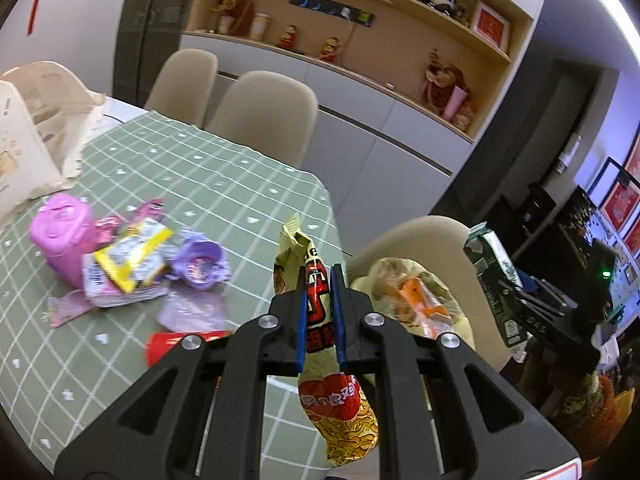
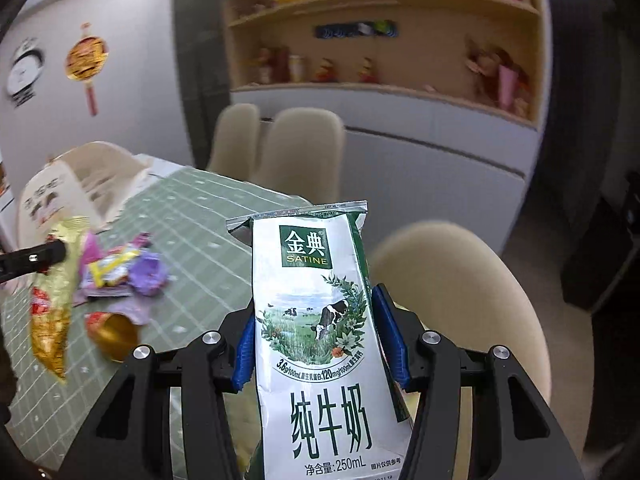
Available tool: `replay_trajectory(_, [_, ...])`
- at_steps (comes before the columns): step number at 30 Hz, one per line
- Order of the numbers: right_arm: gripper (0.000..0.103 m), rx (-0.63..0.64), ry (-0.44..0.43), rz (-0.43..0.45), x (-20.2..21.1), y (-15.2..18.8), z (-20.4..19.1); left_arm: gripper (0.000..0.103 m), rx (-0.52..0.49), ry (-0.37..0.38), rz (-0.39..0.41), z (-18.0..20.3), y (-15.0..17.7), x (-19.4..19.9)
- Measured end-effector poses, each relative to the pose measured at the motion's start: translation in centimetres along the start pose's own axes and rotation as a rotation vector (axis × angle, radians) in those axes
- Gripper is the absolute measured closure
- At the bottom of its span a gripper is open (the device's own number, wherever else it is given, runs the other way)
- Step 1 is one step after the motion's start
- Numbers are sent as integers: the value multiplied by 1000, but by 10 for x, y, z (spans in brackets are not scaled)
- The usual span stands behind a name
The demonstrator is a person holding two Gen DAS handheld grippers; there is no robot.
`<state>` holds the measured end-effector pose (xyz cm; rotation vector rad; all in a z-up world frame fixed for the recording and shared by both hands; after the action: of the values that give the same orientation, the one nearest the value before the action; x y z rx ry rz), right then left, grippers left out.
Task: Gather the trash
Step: 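Carry the milk carton into the yellow bag and open right tool while left holds packet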
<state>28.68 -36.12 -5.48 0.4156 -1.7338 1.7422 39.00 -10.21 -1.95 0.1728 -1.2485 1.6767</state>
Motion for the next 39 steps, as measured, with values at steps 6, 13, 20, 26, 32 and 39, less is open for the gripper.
replay_trajectory(6, [53,-84,-34,-120,-63,30,31,93,-13,-8,-21,15,7,-15])
replay_trajectory(13, [54,-106,-147,-415,-143,82,9,93,19,-81,-16,6,6,-17])
replay_trajectory(20, [54,-142,-190,-383,-138,78,14,93,12,-71,-51,21,9,-38])
replay_trajectory(26, [49,-93,-216,-259,-100,62,12,90,-34,-93,-50,32,11,-53])
replay_trajectory(32, [47,-90,-228,-188,-74,40,18,66,-21,-210,-110,0,31,-71])
replay_trajectory(39, [47,-69,-208,-112,-48,19,21,66,30,-345,-256,-37,66,-108])
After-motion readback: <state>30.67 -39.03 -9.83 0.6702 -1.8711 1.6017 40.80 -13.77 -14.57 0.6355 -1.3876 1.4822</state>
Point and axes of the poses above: each gripper's, at about its wrist camera, not at the fingertips, and x roughly against the way its jaws point, z to its right, y to its underside, the point moved 4 cm from there along -x, roughly the way its jaws point, and after that the axes turned 11 degrees about x, right-handed, at the moved point
